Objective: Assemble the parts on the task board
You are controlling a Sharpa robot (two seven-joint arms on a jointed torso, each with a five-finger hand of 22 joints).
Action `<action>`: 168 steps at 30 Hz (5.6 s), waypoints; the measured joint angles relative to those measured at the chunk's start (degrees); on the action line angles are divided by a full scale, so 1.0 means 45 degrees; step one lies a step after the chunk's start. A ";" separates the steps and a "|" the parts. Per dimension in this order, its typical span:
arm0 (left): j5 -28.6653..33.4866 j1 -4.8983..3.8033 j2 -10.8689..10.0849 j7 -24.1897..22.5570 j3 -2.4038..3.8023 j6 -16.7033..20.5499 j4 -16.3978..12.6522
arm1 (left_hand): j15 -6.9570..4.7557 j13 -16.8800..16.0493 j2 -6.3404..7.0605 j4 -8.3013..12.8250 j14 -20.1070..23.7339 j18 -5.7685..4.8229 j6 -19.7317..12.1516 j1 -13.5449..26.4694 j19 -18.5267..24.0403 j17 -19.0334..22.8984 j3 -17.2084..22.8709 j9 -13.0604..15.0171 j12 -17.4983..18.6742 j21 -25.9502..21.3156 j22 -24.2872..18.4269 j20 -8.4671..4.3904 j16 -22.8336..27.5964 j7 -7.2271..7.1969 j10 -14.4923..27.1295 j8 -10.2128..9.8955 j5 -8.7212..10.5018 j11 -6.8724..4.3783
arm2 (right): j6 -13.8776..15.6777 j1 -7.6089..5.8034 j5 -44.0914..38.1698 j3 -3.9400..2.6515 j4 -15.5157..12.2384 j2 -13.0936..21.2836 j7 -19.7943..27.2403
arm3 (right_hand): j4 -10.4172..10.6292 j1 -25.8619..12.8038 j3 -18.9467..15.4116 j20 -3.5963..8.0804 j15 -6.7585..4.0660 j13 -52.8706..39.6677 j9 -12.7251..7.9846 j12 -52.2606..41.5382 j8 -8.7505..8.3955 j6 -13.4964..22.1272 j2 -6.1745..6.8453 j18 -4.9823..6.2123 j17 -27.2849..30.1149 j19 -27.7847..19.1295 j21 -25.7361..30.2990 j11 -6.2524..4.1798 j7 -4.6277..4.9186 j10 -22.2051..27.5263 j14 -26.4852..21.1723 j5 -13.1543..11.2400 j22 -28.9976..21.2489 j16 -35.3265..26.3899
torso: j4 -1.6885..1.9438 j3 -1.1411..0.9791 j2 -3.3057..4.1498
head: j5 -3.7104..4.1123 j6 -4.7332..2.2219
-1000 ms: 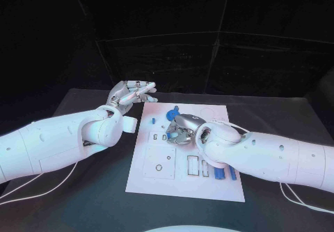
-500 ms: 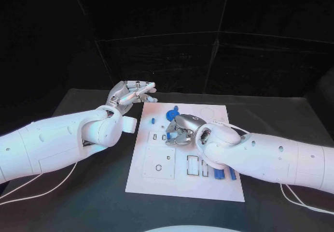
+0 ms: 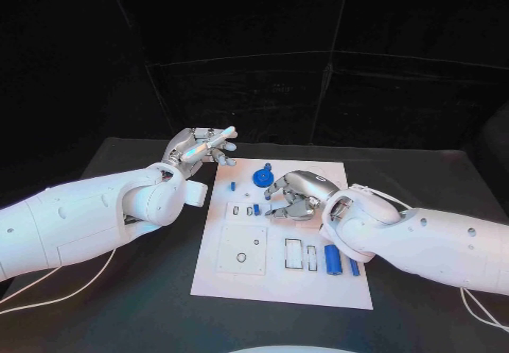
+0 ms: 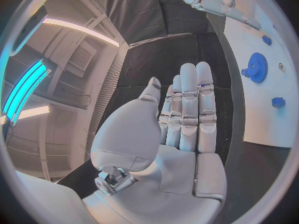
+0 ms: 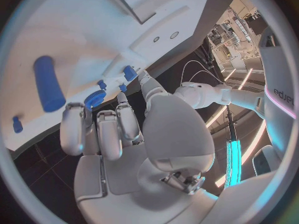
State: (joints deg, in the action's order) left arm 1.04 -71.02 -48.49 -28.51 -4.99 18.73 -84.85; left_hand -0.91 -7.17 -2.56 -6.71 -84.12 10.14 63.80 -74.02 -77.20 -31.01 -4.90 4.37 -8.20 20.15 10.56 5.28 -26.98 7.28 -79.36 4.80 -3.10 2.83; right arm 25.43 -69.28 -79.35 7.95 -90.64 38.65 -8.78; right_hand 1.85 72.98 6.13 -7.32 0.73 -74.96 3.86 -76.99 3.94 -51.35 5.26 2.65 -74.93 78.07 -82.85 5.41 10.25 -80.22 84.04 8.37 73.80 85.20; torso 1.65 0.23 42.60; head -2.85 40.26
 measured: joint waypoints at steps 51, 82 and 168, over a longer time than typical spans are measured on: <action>-1.1515 -0.2169 0.3812 1.2836 -0.1407 -0.6890 0.2609 | -0.0730 -1.1172 -0.0926 -0.2158 0.0016 -0.1380 -0.1988 0.1828 -0.1500 -0.9762 -0.2176 0.5358 -1.1841 1.3287 1.4309 -0.0777 -1.3966 -0.0918 0.1256 0.5803 0.0001 -0.0837 | -0.0801 -0.1533 0.6403 -0.0448 0.0082 0.2704 0.3181 | -0.0085 0.0640 -0.1246 0.0084 -0.0002 0.0701 0.0042 0.0989 0.0306 -0.0095 -0.0504 0.0402 0.0249 -0.0900 0.0811 -0.0111 -0.0094 0.0931 0.0000 0.1986 -0.1423 -0.0713 | -0.0101 -0.0248 -0.0647 | -0.0315 0.0599; -1.1762 -0.2155 0.4548 1.3080 -0.1657 -0.7989 0.3420 | -0.0729 -1.1237 -0.1037 -0.2053 0.0016 -0.1375 -0.2077 0.1605 -0.1494 -0.9759 -0.2139 0.5583 -1.1889 1.3387 1.4306 -0.0772 -1.3966 -0.0917 0.1258 0.5960 0.0000 -0.0835 | -0.0881 -0.1533 0.6415 -0.0447 0.0234 0.2538 0.2994 | -0.0017 0.0690 -0.1311 0.0111 -0.0002 0.0738 0.0041 0.0989 0.0306 -0.0095 -0.0554 0.0400 0.0324 -0.0926 0.0859 -0.0156 -0.0093 0.0975 0.0001 0.2130 -0.1491 -0.0777 | -0.0077 -0.0248 -0.0653 | -0.0341 0.0797; -1.1483 -0.1632 0.2796 1.2848 -0.1678 -0.4346 0.1145 | -0.0866 -1.0916 0.1319 -0.0385 0.0060 -0.1568 -0.2688 0.1162 -0.1509 -0.9757 0.6909 0.6836 -1.1641 1.3325 1.4302 -0.0832 -1.3965 -0.0887 0.1143 0.6265 -0.1304 -0.0904 | -0.1264 -0.1533 0.6366 -0.0445 0.0600 0.2325 0.2761 | -0.0089 0.0892 -0.1451 0.0176 -0.0002 0.0807 0.0039 0.0989 0.0407 -0.0095 -0.0756 0.0398 0.0430 -0.0990 0.0966 -0.0156 -0.0093 0.0973 0.0001 0.2465 -0.1644 -0.0886 | 0.0016 -0.0249 -0.0698 | -0.0459 0.1000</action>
State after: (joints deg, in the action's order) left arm -50.64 -78.36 -35.91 29.31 -12.54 -0.83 -79.69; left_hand -4.80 -56.29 3.38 -8.45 -83.85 3.09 51.70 -68.79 -84.00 -74.91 26.19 35.13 -60.58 80.11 74.91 1.54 -89.82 3.29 -74.22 32.99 -8.96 -1.23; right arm 19.75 -76.18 -50.70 5.95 -87.94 49.11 3.64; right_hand 1.44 76.99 -0.40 -6.53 0.72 -71.33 4.04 -72.55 5.77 -51.78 1.86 4.44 -72.99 73.61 -78.50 4.71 9.83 -75.84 84.04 19.47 66.40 81.21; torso 1.72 -0.90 39.46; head -4.92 44.76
